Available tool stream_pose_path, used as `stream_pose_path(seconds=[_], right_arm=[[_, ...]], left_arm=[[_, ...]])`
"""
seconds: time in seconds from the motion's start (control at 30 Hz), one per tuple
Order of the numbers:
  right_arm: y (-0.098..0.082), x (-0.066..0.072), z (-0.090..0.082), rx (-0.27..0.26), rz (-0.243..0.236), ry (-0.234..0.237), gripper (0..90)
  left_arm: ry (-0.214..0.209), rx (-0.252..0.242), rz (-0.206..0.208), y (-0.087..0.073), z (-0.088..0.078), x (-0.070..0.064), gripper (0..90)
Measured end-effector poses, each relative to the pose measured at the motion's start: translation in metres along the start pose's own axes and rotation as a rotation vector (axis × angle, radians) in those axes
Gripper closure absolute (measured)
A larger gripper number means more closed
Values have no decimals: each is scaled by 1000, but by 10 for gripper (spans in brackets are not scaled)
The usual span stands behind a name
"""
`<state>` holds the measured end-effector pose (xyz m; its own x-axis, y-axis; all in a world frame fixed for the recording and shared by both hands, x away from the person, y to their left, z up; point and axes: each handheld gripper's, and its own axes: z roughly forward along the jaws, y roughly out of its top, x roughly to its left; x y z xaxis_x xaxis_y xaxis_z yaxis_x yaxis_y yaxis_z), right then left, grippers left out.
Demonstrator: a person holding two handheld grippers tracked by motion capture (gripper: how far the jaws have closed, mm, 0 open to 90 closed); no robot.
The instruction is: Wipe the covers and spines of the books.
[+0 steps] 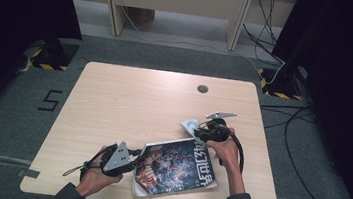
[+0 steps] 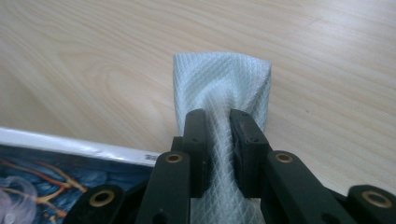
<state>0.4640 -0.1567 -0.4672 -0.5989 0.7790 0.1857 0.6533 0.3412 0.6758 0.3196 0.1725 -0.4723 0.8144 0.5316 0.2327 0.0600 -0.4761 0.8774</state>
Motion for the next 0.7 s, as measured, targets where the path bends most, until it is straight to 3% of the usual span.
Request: stream_pose_path(seconds=[0.17,0.23,0.33,0.37,0.53,0.7], right_arm=[[-8,-20,7,2,48,-73,777],[-11,-24,7,3,64,-80,778],[-12,-28,6,21,34,-126,778],[-13,-29,5,23,46,-129,779],[-14,-29,3,17,51,-135,784],[-11,-13,-1,-10,42,-60,784]], left_arm=[[-1,-3,-1,1,0,0,786],[-2,-2,1,1,0,-1,786],[-4,-2,-1,0,0,-1,785],[-2,-1,-1,0,0,-1,785],[-2,7,-7,-1,0,0,784],[0,8,-15,-2,1,1,782]])
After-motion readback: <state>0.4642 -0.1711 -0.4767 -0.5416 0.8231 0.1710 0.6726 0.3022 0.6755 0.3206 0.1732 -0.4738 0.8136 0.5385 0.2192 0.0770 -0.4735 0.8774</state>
